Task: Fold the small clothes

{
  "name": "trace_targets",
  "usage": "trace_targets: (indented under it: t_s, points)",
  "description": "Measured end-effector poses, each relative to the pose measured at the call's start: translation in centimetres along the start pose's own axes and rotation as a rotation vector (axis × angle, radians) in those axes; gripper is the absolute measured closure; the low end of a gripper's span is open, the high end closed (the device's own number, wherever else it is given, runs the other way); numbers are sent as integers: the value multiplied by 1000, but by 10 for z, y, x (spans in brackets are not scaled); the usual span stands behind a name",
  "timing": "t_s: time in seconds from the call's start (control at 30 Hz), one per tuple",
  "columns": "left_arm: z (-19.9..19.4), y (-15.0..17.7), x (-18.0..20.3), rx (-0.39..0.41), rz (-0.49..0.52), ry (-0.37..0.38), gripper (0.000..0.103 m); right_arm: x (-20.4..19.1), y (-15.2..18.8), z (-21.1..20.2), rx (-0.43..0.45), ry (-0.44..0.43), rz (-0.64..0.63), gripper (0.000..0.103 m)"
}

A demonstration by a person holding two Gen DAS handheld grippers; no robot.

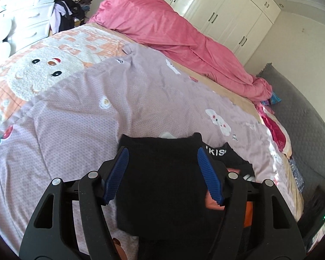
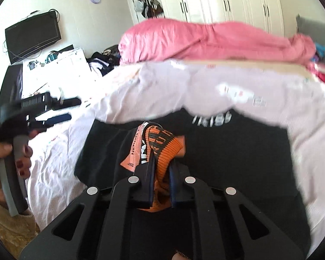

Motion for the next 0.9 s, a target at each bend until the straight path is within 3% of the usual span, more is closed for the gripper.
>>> trace_targets:
  t_s: [0.33,0.6,0.9]
  points:
    - [-3,-4,-9,13,-22,-15,45,60,-37,-6,41,152,-57,93]
    - [12,4,-4,-16,19,-46,45,96,-13,11,-9,238,-79,93]
    - [56,26,16,-108,122,-84,45,115,8,25,-59,254,-56,93]
Point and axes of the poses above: each gripper's, at about its wrist camera, not at the fingertips, and z roughly the way its jaws point, x to its right, y to its underside, the point moved 8 cm from there along z, roughly the way its jaws point, and after that the axes turned 10 degrees about y, right-handed, at the moved point
